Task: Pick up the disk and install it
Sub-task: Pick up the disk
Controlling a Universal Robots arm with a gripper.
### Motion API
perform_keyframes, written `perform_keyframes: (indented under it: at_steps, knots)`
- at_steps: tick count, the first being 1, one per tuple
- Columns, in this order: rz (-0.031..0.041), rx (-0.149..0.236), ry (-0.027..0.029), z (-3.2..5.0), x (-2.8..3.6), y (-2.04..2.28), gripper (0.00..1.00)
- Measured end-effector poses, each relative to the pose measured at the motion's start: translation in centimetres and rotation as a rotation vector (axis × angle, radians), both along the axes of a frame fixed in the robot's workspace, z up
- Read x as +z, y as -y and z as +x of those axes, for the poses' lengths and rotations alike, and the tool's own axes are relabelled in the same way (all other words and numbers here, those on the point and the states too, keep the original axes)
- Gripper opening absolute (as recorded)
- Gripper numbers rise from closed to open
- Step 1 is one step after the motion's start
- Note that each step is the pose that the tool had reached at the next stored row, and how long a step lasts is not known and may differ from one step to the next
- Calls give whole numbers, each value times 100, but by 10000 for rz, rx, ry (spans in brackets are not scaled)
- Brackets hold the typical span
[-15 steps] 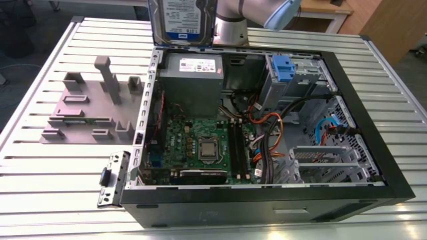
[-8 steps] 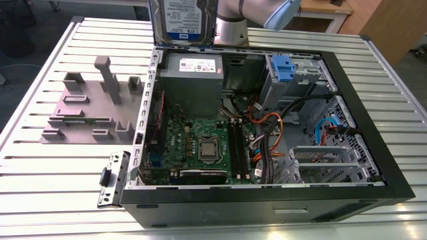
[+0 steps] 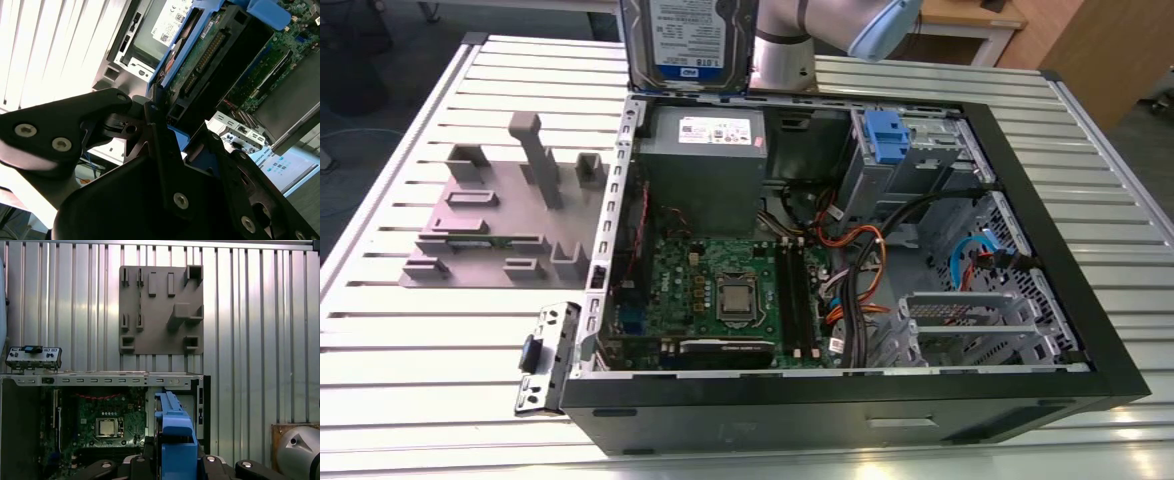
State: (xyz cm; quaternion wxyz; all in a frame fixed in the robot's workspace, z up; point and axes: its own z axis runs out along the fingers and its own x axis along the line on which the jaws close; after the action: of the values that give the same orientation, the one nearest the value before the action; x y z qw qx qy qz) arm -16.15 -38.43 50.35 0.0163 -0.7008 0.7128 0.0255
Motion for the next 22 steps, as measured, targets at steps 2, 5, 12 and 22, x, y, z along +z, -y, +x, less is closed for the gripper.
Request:
perform_keyframes:
  at_steps: [2,5,12,22]
  knots:
    - [0,0,0,21,-9,0,36]
    - [0,1,0,26,-10,0,36]
    - [-6,0,-1,66,-20,0,36]
    - [-6,1,0,110,-24,0,36]
